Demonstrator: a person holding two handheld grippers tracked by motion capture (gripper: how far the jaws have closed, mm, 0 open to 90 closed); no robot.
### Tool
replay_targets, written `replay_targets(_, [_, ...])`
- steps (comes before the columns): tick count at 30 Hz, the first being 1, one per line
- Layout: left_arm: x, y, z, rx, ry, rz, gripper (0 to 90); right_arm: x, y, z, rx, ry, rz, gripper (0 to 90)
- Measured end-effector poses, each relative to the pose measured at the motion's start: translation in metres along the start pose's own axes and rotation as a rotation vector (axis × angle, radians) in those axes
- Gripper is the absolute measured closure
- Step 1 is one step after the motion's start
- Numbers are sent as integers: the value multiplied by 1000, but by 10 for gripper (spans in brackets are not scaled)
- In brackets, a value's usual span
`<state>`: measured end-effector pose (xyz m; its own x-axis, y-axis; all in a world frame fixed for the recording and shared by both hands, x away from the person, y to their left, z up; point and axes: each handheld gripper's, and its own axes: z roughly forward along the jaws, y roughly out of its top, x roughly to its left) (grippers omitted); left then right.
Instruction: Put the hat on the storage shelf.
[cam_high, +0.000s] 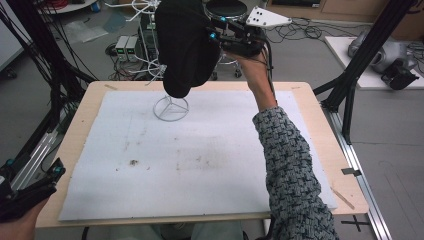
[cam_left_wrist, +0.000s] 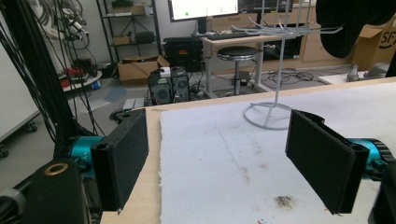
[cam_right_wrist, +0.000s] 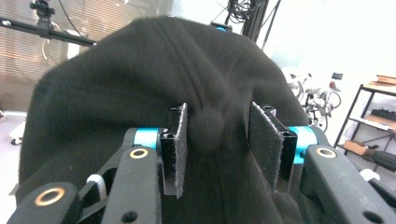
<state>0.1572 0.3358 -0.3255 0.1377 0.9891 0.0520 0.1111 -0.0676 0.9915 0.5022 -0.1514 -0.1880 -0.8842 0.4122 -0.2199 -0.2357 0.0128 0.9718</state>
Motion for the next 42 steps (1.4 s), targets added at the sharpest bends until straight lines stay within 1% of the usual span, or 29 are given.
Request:
replay_targets(3, [0,0,2,1,-6,1,216,0,2,-2,-1,-11,-3,545])
replay_targets(5, [-2,0,5,-1,-15,1,216,1,3,-4,9,-20,-13,517])
replay_targets(6, [-3,1,7,1,-20,4,216,2,3,-6,17,-23,-8,500])
replay_targets(8, [-5,1,11,0,-31,1,216,2,3,-9,21,-39,-13,478])
replay_targets(9, [-6,1,13,2,-37,3,216,3,3,-15,22,-58,-20,455])
replay_targets(10, [-6,1,15,-1,-41,2,216,3,3,-15,22,-58,-20,455])
replay_targets(11, [-8,1,18,-1,-49,2,216,3,3,-17,27,-71,-15,433])
replay_targets(12, [-9,1,21,-1,-57,3,216,3,2,-25,36,-100,-12,409])
replay_targets(14, [-12,2,26,-1,-68,2,216,3,2,-29,38,-106,-9,405])
replay_targets(16, [-15,2,32,0,-85,3,217,2,1,-41,34,-129,-1,402])
replay_targets(18, [-18,2,39,4,-101,4,216,0,0,-51,45,-153,1,395])
replay_targets(19, [-20,2,42,4,-108,3,216,-1,0,-62,59,-176,6,362])
replay_targets(20, [-21,2,45,6,-114,7,216,-1,0,-62,59,-176,6,362])
replay_targets(21, [-24,2,49,6,-125,5,217,0,0,-66,65,-185,14,361])
replay_targets(23, [-27,3,56,6,-139,8,216,1,-2,-79,62,-213,1,350])
replay_targets(24, [-30,3,60,9,-150,10,216,2,-3,-91,83,-242,-1,302])
replay_targets(25, [-32,3,64,11,-158,11,216,2,-4,-96,109,-249,15,268])
replay_targets(26, [-33,3,67,11,-164,12,216,2,-4,-96,109,-249,15,268])
replay_targets(29, [-40,3,81,13,-188,13,216,3,-2,-111,153,-260,43,217])
replay_targets(30, [-41,3,85,15,-195,15,216,4,0,-118,161,-269,41,217])
replay_targets(31, [-43,4,88,15,-203,15,216,11,1,-132,126,-311,24,217])
replay_targets(32, [-45,4,92,15,-210,15,216,11,1,-132,126,-311,24,217])
replay_targets(33, [-46,4,95,14,-215,15,216,14,1,-138,117,-326,22,216])
replay_targets(34, [-48,4,98,15,-221,14,216,16,1,-143,124,-332,36,214])
replay_targets(36, [-52,3,106,14,-237,11,216,23,-2,-156,131,-360,29,208])
replay_targets(37, [-53,3,109,16,-242,12,217,27,-3,-163,138,-372,35,202])
replay_targets(40, [-58,2,117,12,-256,6,217,39,-9,-180,131,-391,43,195])
replay_targets(41, [-59,1,120,13,-261,6,217,43,-12,-186,134,-406,37,189])
replay_targets(42, [-61,1,122,15,-267,3,216,47,-16,-191,143,-418,44,182])
